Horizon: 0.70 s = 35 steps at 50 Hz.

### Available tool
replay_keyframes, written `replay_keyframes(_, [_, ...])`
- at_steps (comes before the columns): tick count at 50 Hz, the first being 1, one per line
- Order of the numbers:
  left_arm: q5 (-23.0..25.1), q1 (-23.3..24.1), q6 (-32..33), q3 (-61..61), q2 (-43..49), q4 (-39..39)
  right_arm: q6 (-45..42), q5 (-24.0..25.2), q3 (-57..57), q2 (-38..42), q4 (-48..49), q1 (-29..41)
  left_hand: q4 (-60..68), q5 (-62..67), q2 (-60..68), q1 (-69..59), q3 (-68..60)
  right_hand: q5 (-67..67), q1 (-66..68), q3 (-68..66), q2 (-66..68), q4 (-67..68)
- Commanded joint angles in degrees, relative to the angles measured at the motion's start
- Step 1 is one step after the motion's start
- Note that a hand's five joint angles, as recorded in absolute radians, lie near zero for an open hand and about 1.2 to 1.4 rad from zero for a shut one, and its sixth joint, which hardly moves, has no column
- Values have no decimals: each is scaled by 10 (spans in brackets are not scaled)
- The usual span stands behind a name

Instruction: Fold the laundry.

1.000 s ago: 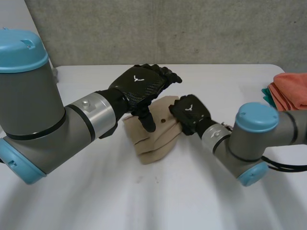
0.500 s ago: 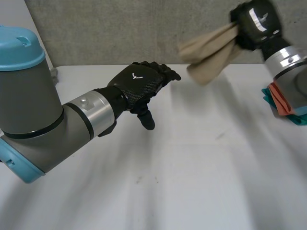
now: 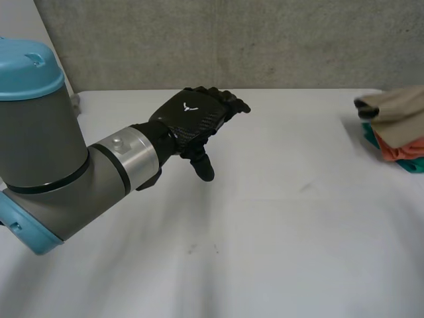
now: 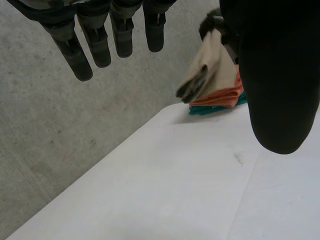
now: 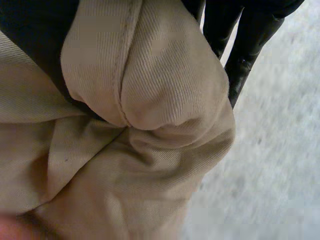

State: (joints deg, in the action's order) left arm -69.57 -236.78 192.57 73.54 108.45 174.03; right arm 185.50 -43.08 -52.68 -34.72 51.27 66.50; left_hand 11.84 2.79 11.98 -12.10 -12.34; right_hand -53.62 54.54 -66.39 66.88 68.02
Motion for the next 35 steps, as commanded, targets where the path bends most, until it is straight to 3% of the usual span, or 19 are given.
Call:
replay_keyframes(1, [-1,1,0,1,0,0,-13,49,-29,37,1,-48,27,18,26,-25,-23,-164,255,-136,131,120])
replay_keyframes(11, [-1,2,0,1,1,0,-32,68,-41,34,-31,-65,24,15,23,-21,-19,-164,255,-136,131,120])
replay_keyframes(15, [-1,2,0,2,1,0,-37,59,-34,22,-84,-68,24,15,23,-21,-19,441,-351,469,-474,-485])
replay_keyframes(19, [-1,2,-2,1,0,0,-79,27,-28,3,-150,-69,21,11,19,-18,-16,465,-374,492,-497,-509])
replay_keyframes(22, [-1,1,-7,1,0,0,-146,-23,-28,-20,-207,-69,19,10,18,-16,-14,536,-445,564,-569,-580])
replay_keyframes(30, [-1,-2,-16,1,-2,0,-400,-148,-73,-97,-282,-72,17,8,16,-15,-12,536,-445,564,-569,-580])
replay_keyframes(35, [-1,-1,-16,0,-5,0,-566,-287,-85,-140,-282,-68,16,6,14,-13,-11,536,-445,564,-569,-580])
